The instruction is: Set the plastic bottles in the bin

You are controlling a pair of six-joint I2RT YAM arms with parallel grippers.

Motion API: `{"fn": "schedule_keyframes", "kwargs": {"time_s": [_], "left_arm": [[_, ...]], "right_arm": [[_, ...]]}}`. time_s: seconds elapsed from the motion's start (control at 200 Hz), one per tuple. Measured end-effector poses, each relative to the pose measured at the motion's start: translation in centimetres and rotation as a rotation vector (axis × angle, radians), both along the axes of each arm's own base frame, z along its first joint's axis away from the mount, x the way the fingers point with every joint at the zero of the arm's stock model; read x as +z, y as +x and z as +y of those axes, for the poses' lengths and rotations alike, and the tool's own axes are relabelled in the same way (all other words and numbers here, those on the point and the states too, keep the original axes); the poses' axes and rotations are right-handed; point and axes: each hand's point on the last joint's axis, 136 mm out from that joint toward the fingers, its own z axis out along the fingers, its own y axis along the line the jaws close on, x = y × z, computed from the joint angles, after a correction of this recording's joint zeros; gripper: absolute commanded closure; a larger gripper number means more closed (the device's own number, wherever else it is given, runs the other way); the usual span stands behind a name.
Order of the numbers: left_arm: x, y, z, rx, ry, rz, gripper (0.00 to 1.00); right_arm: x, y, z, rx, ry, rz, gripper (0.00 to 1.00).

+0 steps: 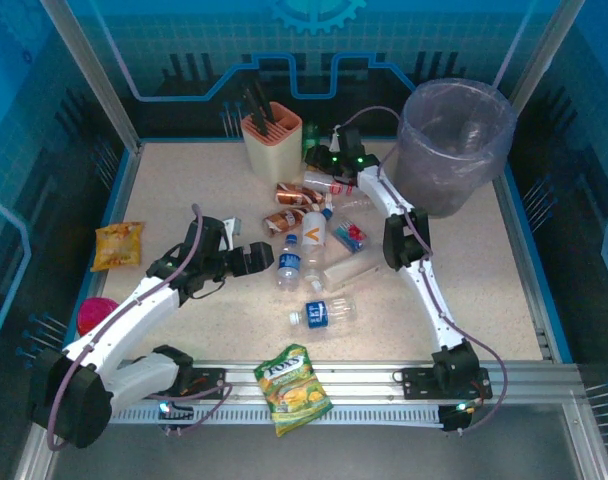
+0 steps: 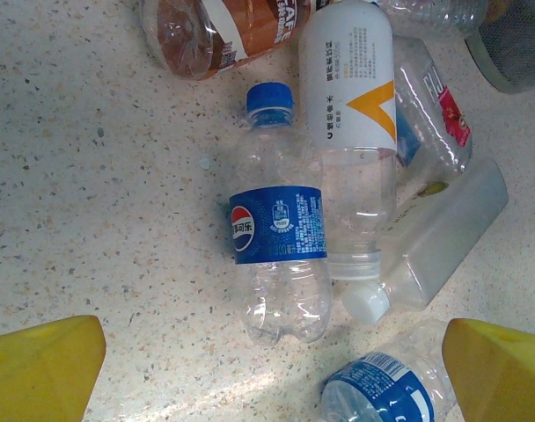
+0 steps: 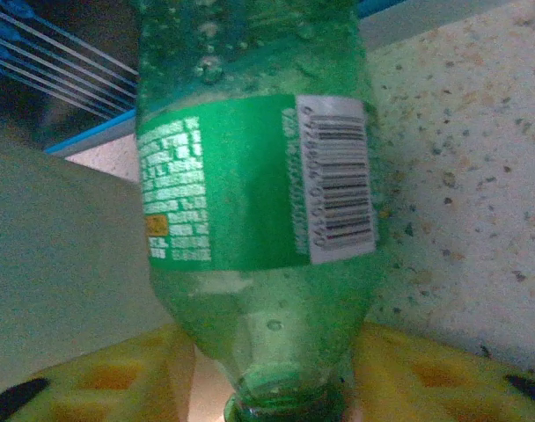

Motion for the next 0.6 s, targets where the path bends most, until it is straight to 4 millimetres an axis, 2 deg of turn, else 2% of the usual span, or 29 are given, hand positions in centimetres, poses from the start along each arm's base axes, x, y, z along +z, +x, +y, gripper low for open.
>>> {"fn": "schedule_keyframes", "kwargs": {"time_s": [0.085,0.215,0.6], "left_arm": [[0.0,0.0,0.0,0.000,0.000,0.000,0.01],[0.3,0.0,0.1,0.002,-0.003,-0.009,0.01],[0.4,0.1,0.2,0.006,-0.003,-0.012,0.01]], "right_arm": [[0.0,-0.5,0.0,-0.008,-0.009,0.014,0.61],[0.0,-1.5,-0.4,-0.016,-0.025,0.037,0.74],[0.7,-3.9,-2.2,-0.019,-0.129,0.050,0.80]]}}
